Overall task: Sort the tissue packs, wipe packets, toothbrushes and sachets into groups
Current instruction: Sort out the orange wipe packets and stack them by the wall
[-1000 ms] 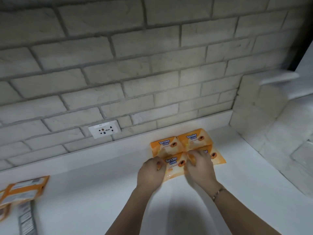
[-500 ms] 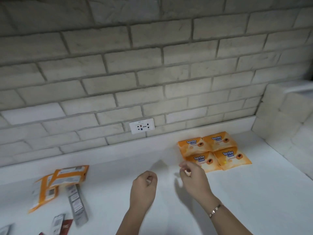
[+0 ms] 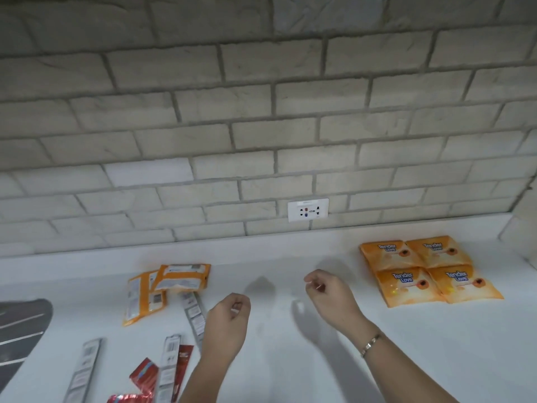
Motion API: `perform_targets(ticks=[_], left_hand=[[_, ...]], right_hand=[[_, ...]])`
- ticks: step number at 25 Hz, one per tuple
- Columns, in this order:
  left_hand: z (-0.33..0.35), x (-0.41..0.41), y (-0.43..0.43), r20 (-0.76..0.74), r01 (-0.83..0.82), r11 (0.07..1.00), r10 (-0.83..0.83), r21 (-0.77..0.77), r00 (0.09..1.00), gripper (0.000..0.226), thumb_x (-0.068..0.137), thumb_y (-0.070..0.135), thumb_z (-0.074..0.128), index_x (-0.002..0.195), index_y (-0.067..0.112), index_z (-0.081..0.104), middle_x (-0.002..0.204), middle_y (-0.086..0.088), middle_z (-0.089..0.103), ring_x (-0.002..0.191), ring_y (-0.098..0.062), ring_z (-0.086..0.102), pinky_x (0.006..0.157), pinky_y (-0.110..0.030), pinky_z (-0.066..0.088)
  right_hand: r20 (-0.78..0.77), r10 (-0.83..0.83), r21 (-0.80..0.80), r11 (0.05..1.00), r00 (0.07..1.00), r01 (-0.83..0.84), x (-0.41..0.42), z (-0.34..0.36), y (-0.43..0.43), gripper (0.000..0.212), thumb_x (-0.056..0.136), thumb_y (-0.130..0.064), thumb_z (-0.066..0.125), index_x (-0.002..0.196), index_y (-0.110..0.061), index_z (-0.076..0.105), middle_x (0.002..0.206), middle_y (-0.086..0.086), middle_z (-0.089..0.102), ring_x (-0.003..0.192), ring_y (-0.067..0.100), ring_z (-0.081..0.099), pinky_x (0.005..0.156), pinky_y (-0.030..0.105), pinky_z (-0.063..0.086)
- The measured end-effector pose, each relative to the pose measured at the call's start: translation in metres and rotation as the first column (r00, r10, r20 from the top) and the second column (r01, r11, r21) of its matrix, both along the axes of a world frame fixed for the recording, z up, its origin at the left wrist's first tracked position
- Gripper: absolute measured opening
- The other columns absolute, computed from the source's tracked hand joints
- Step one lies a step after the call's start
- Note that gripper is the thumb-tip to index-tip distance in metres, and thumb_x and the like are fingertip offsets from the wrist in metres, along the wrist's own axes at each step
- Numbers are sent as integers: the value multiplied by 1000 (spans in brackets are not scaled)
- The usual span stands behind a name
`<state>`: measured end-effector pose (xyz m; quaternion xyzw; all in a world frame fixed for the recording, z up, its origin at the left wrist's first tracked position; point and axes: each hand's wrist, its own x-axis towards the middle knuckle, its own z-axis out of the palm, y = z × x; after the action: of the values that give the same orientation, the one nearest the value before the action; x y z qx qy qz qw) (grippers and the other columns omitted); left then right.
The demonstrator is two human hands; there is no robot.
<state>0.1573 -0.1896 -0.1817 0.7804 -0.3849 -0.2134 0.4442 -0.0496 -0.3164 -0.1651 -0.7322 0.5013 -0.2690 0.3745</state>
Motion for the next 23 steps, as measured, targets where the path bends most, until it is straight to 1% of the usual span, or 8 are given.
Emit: perform_targets(ticks=[5,9,11,13,16,18,21,23], left_hand=[[-3,56,30,-2,-65,998,65,24,998,22,95,20,61,81,32,72,74,9,71,69,-9,66,57,-20,47],[-19,96,47,133,72,982,-96,174,986,18,94,24,58,80,31,67,74,12,70,67,-6,67,64,-31,57],[-21,120,46,230,61,975,-110,212,967,15,95,23,57,85,29,67,83,9,71,70,-6,65,65,-28,56],[-23,148,38,418,22,970,-124,241,900,14,91,17,61,98,24,71,98,4,71,82,-14,66,70,-29,55],[-33,195,15,676,-54,953,-170,297,717,46,74,7,70,120,16,71,123,-8,68,111,-35,64,85,-44,54],[-38,220,-1,726,-87,923,-234,376,646,59,78,9,69,136,15,62,140,-11,59,128,-38,56,94,-50,50],[-52,244,-17,729,-65,855,-397,515,558,60,93,21,62,150,17,44,158,-7,42,145,-31,40,111,-50,40],[-65,258,-21,719,-41,857,-405,514,565,55,92,25,65,144,17,49,151,-7,49,134,-32,53,102,-51,46]], right_hand=[[3,44,16,999,999,-44,60,1,10,18,93,-11,65,92,-29,68,82,-9,67,71,9,61,63,11,44],[-99,192,98,978,976,-183,107,-8,21,11,96,-21,63,98,-31,67,85,-10,66,72,8,60,71,20,49],[-170,300,176,947,939,-270,133,-13,26,16,96,-26,62,112,-28,67,95,-7,66,82,11,62,77,23,50],[-302,374,190,925,877,-330,156,-23,28,37,97,-35,60,133,-28,59,123,-1,61,112,17,60,95,28,49],[-600,417,216,906,682,-363,169,-52,33,66,98,-54,47,159,-42,25,170,2,17,157,27,11,124,52,21],[-686,466,292,880,559,-375,163,-76,40,73,97,-64,32,160,-50,-3,170,-5,-25,156,24,-26,124,60,-8],[-696,507,360,859,509,-363,157,-90,38,75,97,-68,22,156,-51,-20,158,-9,-45,146,21,-44,117,61,-25],[-688,542,397,838,482,-374,158,-90,32,76,97,-69,23,155,-51,-22,157,-8,-47,145,22,-45,116,61,-25]])
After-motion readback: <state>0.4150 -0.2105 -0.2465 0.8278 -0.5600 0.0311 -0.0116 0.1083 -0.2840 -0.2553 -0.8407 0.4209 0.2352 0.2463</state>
